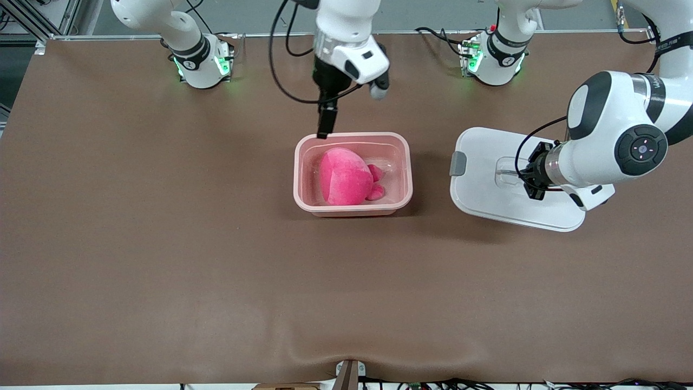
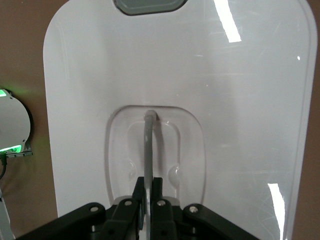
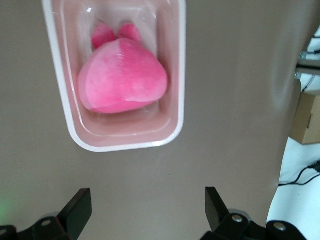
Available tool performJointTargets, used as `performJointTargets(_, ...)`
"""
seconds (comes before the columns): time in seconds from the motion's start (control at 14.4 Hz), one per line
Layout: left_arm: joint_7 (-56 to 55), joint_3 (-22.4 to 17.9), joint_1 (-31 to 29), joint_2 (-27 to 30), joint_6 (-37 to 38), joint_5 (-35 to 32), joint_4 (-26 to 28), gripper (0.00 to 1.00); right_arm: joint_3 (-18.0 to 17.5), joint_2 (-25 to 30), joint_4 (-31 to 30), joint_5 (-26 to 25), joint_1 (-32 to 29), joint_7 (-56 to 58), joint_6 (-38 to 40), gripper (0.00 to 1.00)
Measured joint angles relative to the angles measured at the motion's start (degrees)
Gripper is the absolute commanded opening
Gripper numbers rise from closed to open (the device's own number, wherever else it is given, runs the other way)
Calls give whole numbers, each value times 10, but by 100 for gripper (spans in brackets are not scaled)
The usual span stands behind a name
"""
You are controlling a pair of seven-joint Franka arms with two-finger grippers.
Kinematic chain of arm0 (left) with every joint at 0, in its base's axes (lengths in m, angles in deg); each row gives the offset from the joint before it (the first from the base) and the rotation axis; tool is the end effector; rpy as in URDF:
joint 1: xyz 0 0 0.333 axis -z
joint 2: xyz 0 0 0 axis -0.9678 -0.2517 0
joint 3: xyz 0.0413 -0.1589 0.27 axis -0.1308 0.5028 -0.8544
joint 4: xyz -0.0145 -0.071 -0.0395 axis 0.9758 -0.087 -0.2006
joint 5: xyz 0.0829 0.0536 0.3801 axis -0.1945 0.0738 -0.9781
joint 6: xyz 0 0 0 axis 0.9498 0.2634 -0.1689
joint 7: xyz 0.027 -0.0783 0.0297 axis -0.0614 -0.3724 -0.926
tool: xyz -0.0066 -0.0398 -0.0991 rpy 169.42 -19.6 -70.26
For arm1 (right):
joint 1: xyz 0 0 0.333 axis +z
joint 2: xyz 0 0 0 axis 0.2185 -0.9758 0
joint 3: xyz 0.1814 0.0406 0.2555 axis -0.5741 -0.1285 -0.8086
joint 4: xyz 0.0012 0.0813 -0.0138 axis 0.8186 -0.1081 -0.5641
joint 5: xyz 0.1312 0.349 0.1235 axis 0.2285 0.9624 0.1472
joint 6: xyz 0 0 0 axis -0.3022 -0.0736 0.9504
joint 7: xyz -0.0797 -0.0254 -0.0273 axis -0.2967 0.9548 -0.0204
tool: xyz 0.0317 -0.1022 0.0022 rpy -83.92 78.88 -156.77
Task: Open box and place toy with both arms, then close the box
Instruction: 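Carry the lid over the box with the left gripper while the right gripper retracts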
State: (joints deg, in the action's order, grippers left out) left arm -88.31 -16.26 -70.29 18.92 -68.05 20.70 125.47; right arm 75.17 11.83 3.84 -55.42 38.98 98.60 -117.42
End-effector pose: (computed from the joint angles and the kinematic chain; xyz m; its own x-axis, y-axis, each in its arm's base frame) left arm 0.5777 -0.1152 0.4311 0.2121 0.9766 -0.0354 0.9347 -0.2133 -0.2844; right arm 0.4513 0.4939 0.5739 0.0750 0.9733 -0.2170 0.9791 -0.0307 0.2008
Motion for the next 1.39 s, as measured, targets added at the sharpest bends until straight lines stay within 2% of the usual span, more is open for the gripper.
performJointTargets(0.21,-25,23,5,0,-4,1,-15,0,3,19,0,12,-77,6,20,100)
performJointTargets(0.42,-117,52,41,-19,-7,1,-59,0,5,29,0,20,-166,12,34,100)
performJointTargets(0.83,-254,55,130,-99,-7,22,-153,0,6,45,-12,24,-335,12,36,100)
performJointTargets(1.04,-333,54,188,-148,-12,23,-191,0,6,57,-26,61,-410,12,38,100)
performJointTargets(1.25,-394,52,239,-189,-17,23,-221,0,6,82,-65,104,-460,-6,38,100)
performJointTargets(1.39,-425,49,262,-201,-26,23,-229,0,6,114,-109,110,-467,-40,26,100)
